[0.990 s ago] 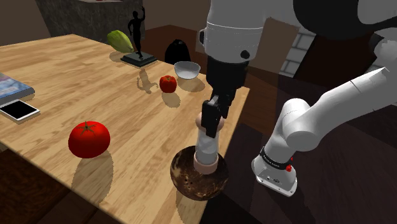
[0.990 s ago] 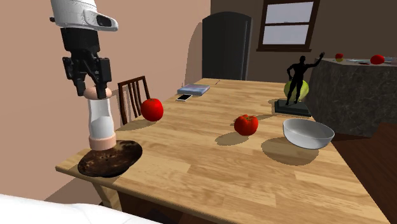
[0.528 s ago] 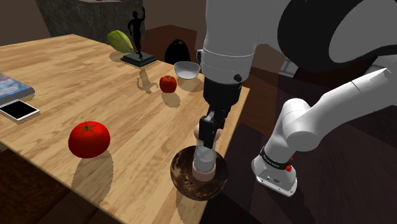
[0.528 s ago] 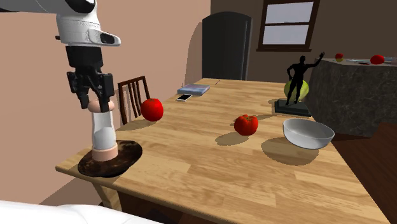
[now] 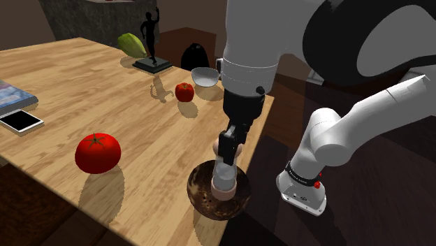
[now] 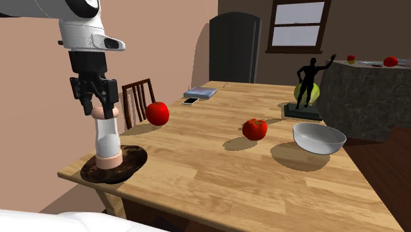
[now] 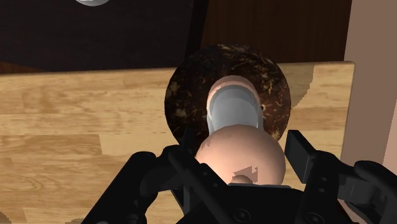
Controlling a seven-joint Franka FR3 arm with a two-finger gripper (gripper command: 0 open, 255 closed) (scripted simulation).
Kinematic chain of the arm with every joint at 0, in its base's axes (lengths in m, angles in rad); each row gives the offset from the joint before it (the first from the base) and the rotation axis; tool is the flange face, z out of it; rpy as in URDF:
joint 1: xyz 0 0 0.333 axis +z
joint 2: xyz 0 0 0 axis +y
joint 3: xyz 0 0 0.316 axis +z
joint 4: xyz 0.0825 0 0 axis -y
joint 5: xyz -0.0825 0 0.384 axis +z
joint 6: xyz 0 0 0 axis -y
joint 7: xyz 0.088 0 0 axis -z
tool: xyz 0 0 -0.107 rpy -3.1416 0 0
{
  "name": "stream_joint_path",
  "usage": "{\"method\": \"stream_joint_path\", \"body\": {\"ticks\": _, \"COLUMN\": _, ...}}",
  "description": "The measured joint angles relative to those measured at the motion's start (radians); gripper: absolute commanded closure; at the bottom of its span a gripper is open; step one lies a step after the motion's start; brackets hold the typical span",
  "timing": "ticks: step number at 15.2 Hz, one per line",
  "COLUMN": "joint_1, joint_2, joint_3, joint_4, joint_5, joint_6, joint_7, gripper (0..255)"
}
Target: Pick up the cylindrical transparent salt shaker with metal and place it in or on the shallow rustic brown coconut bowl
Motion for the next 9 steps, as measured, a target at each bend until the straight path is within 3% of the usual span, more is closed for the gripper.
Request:
{"method": "stream_joint_path", "body": {"ticks": 6, "joint_1": 0.000, "joint_2": 0.000, "joint_3": 0.000, "joint_4": 0.000, "joint_5": 0.000, "joint_6": 0.000, "joint_7": 0.000, "gripper": 0}}
{"method": "stream_joint_path", "body": {"ticks": 9, "joint_1": -0.009, "joint_2": 0.018, "joint_3": -0.011, "joint_4": 0.085, "joint_5": -0.015, "joint_6": -0.066, "joint_7": 0.011, "gripper": 0}}
